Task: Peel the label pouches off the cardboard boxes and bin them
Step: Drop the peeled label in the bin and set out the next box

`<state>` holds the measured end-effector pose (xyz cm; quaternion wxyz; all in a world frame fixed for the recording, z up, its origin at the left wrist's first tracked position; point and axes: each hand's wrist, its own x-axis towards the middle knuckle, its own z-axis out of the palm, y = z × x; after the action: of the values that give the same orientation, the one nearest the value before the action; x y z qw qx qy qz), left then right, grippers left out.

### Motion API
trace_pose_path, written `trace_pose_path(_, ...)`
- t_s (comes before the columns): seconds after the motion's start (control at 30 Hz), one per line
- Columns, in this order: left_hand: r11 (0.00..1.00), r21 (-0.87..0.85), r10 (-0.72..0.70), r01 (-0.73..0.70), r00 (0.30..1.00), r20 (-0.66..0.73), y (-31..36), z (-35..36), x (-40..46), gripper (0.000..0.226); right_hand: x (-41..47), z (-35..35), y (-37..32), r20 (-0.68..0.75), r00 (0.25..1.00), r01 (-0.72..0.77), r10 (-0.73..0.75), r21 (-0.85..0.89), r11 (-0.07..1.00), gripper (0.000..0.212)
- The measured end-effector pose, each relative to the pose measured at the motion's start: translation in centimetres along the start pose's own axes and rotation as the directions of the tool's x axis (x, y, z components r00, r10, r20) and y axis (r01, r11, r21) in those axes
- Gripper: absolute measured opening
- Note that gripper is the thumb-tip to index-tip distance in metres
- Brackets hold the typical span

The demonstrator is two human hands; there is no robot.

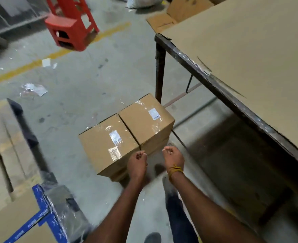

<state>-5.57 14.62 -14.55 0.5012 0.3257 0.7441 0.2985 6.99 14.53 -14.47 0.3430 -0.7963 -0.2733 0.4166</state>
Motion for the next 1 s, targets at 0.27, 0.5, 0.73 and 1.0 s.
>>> trace_pose_path(0.27,0.992,0.128,0.016,-0.005,0.996,-0.086,1.5,5.4,12.6,0.017,16.2,6.9,-1.7,0.129,0.975,0.207,-0.179,-0.25,0.946,0.017)
trace_pose_path(0.5,0.937,0.349,0.052,0.01,0.984,-0.168,1.8,8.9,19.8,0.035,26.2,9.7,-2.8,0.209,0.897,0.438,-0.389,-0.527,0.728,0.031)
trace_pose_path(0.73,0.893,0.441,0.06,0.094,0.944,-0.324,0.9,10.9,22.2,0.045,31.5,10.3,-1.4,0.28,0.914,0.395,-0.293,-0.459,0.796,0.03)
trace_pose_path(1.0,0.969,0.211,-0.019,0.132,0.885,-0.464,0.9,11.5,22.9,0.044,33.2,9.2,0.0,0.37,0.887,0.405,-0.277,-0.334,0.851,0.035)
